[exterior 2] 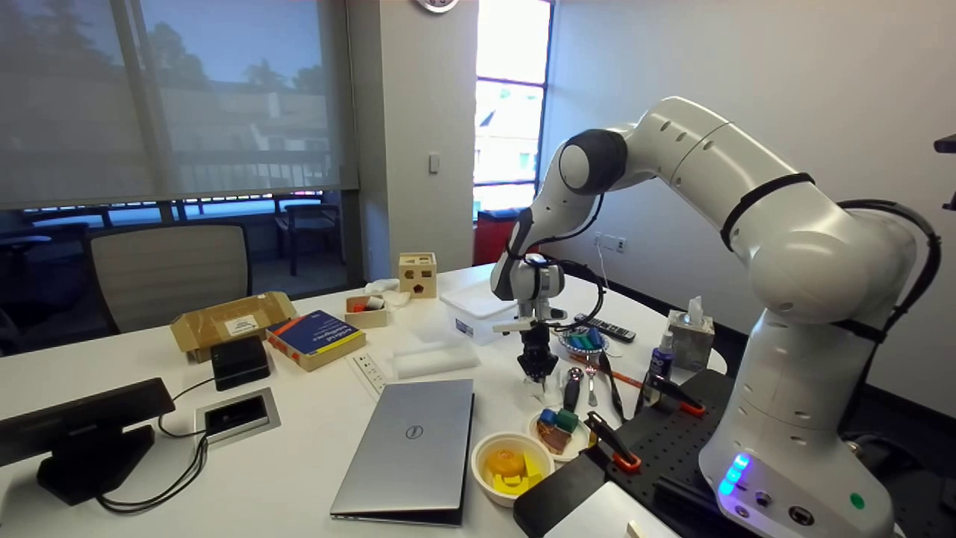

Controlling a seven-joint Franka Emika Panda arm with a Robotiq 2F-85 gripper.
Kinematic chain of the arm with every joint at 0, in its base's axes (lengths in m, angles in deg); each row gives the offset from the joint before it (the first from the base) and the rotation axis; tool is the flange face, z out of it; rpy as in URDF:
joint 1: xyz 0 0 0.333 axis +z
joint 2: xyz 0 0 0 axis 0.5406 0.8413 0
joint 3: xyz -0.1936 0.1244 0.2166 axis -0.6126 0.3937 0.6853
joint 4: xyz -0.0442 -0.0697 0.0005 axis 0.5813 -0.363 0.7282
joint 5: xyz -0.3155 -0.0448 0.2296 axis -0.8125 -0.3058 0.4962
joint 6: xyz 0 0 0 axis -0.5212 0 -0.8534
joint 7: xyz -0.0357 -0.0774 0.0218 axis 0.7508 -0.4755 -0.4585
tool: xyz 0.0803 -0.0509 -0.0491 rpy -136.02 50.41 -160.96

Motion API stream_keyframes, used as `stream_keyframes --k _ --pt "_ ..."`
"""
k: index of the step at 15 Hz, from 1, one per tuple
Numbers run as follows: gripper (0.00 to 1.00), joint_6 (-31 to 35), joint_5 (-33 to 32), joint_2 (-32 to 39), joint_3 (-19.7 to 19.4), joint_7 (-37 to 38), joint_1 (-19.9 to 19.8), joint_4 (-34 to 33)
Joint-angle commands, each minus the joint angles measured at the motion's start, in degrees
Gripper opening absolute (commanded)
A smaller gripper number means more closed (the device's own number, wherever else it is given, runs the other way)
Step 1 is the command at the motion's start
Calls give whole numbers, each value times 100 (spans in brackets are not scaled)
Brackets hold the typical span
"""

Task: Use the white napkin to wipe the tabletop.

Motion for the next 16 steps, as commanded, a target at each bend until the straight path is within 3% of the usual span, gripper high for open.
stream_keyframes --k 1,4,7,11,16 --pt "0 323 -647 59 -428 685 308 -25" --pt "0 644 -1208 121 -522 903 434 -216" --pt "0 1289 -1331 41 -243 544 311 -293" --pt "0 1789 -1002 -98 404 -234 -60 -266" --pt "0 1550 -352 -73 1047 -1147 -635 -171"
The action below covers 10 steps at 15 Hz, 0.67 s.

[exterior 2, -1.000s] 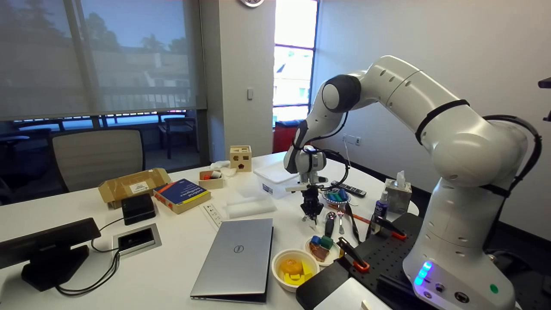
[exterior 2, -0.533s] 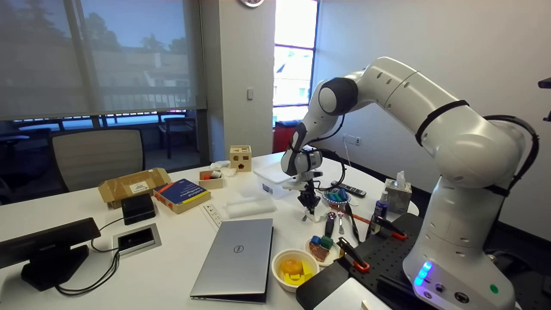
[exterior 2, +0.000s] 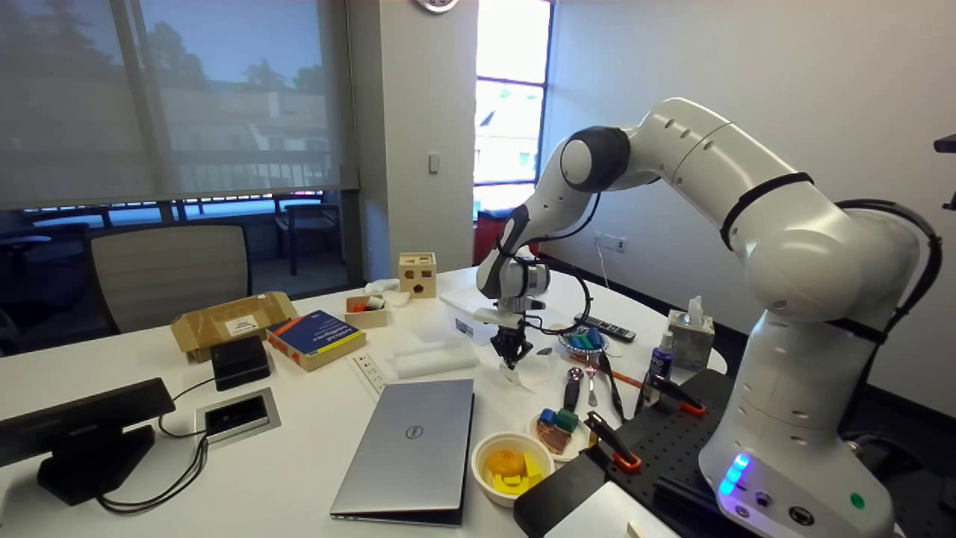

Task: Use the white napkin to wipe the tabletop.

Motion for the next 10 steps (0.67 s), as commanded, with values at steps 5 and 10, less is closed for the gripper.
stream_keyframes --k 5,10 --pt "0 -726 890 -204 209 -504 -546 419" --pt "0 -392 767 -413 -483 596 -62 780"
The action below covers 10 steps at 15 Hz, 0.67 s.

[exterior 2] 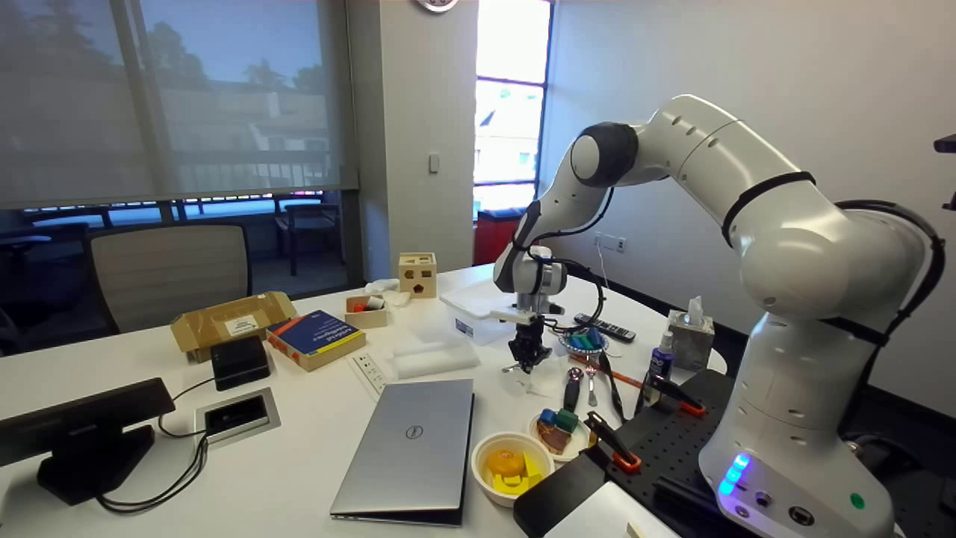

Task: Use the white napkin to wipe the tabletop.

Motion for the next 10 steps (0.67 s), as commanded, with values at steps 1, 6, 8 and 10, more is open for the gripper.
stream_keyframes --k 1,6,8,10 --pt "0 313 -185 -306 -609 798 496 545" --pt "0 473 -532 -251 -681 887 573 449" --pt "0 658 -384 -297 -356 432 348 436" --pt "0 910 -220 -381 24 -137 99 474"
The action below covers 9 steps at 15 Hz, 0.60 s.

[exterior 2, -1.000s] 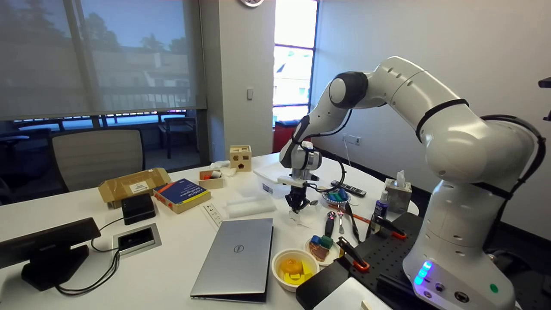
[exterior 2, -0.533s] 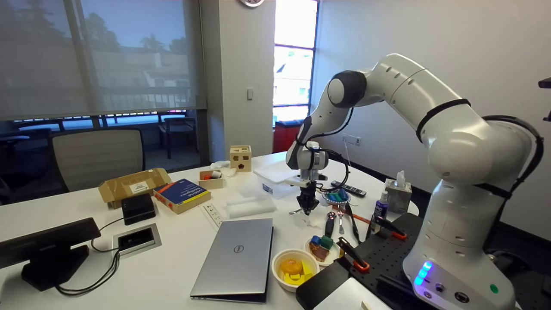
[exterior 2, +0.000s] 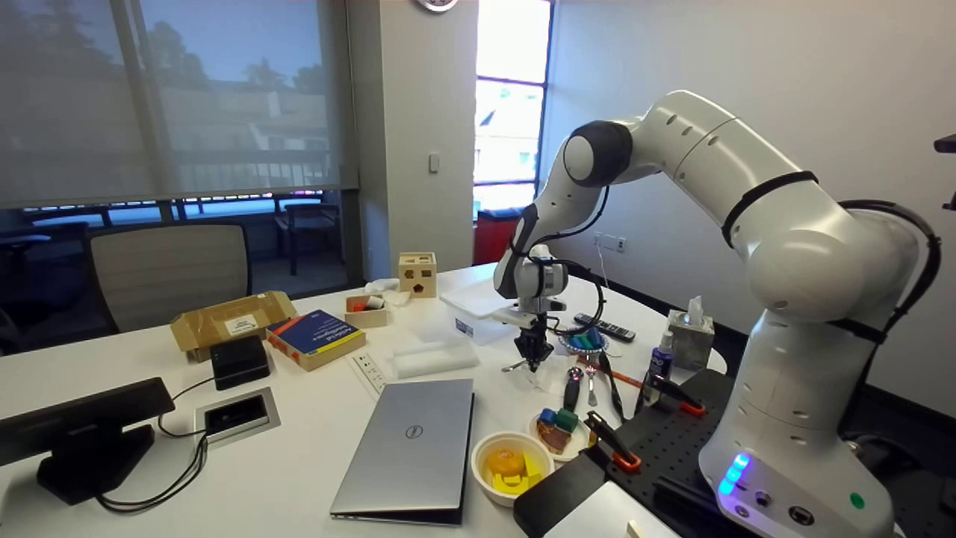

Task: Use the white napkin to wipe the tabletop.

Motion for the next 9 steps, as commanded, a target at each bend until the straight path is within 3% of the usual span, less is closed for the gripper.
stream_keyframes --k 1,5,9 --pt "0 351 285 -307 676 -995 -517 179" --pt "0 352 849 -285 1420 -2341 -1070 91" --pt "0 -153 1505 -202 1945 -3759 -1533 59"
